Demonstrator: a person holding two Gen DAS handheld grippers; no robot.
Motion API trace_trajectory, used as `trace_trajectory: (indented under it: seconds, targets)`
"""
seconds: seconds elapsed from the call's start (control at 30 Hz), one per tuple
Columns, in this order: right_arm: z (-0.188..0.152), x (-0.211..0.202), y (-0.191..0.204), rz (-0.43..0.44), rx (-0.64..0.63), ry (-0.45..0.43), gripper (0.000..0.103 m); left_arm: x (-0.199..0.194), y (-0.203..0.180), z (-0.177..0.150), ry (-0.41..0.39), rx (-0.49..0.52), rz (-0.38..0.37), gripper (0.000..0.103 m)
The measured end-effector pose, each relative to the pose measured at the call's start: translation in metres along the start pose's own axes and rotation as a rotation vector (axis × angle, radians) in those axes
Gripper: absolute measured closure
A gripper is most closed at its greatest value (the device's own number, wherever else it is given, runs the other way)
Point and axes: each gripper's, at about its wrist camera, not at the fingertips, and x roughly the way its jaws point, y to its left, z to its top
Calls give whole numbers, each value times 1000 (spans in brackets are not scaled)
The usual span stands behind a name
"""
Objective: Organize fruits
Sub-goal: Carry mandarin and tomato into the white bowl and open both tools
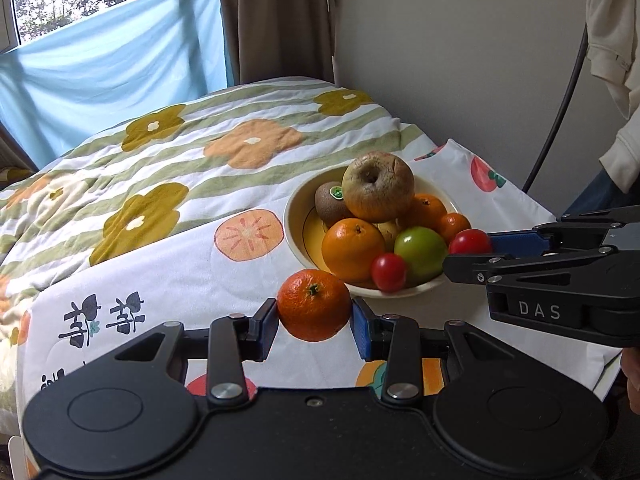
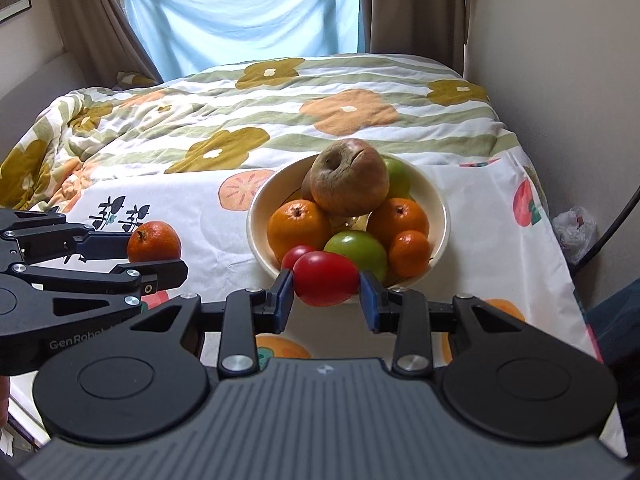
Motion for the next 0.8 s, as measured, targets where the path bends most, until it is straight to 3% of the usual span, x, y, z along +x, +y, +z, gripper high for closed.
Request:
trace_trajectory:
  seconds: [0.37,0.8]
  targets:
    - [41,16,-51,41,-44,-27,53,25,-12,44,-13,-83,70,60]
    - [79,67,-90,89,-90,-3,53,81,-9,80,19,-154,128,60]
